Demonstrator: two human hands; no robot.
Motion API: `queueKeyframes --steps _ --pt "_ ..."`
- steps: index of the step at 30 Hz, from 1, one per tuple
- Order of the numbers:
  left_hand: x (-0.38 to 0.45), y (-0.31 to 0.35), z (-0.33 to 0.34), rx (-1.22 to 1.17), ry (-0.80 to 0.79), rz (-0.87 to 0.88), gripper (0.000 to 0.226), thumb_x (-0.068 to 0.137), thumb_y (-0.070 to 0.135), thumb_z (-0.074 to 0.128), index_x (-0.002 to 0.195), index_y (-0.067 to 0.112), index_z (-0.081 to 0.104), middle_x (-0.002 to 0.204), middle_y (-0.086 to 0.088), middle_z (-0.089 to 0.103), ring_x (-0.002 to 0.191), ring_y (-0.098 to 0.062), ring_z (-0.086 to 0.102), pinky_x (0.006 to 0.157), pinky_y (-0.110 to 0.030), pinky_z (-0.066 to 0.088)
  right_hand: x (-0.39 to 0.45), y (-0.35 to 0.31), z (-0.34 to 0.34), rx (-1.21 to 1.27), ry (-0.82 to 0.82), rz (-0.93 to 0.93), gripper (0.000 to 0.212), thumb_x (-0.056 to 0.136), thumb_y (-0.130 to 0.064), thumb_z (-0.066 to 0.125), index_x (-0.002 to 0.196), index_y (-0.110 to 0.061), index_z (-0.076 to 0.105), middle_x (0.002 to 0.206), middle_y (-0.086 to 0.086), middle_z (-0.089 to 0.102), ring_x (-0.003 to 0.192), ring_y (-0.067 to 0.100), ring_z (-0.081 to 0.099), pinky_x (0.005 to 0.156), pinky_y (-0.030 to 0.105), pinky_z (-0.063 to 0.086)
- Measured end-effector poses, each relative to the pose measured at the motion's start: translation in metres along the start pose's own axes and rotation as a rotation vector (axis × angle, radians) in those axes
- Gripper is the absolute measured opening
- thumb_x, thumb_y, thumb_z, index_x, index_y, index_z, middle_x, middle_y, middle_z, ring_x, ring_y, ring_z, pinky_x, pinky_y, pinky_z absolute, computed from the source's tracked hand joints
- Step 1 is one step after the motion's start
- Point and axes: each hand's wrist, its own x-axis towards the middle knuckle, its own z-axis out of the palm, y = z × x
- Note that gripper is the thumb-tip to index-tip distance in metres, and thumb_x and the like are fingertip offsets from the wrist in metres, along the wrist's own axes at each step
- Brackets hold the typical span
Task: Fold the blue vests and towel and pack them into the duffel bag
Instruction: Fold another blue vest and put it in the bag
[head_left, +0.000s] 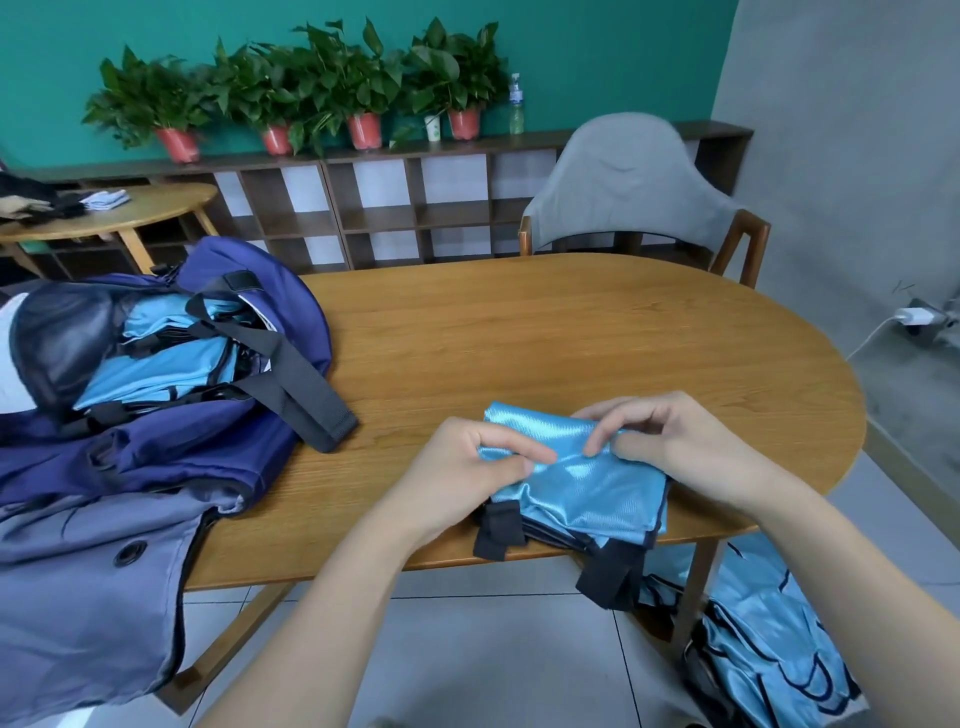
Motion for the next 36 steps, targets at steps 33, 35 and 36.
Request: queueKeyframes --steps 33,35,36 --pt "-0.107 -0.027 -0.085 -0.229 0.509 0.109 0.033 0.089 0.004 0.071 0.107 0.031 0.077 0.123 0.01 0.071 0.122 -0.017 0.062 0.109 -0.053 0.045 0.001 -0.053 0.132 0.123 0.113 -0.128 0.012 0.088 -0.014 0.076 0.099 -0.02 0.077 0.077 -0.029 0.07 0.068 -0.005 0.061 0.07 0.008 0.04" --pt "-0.122 -0.028 -0.112 -0.169 0.523 0.12 0.035 0.091 0.005 0.068 0.11 0.033 0.076 0.126 0.012 0.069 0.126 -0.016 0.059 0.111 -0.052 0.044 0.011 -0.07 0.153 0.092 0.092 -0.143 0.014 0.089 -0.014 0.076 0.101 -0.02 0.076 0.076 -0.026 0.068 0.058 -0.003 0.054 0.064 0.007 0.039" --pt "-0.128 -0.027 -0.128 -0.115 0.531 0.121 0.035 0.092 0.007 0.067 0.112 0.035 0.075 0.127 0.014 0.068 0.127 -0.014 0.058 0.111 -0.05 0.043 0.017 -0.08 0.165 0.093 0.079 -0.151 0.015 0.089 -0.015 0.076 0.102 -0.02 0.076 0.087 -0.022 0.071 0.063 -0.004 0.058 0.068 0.007 0.042"
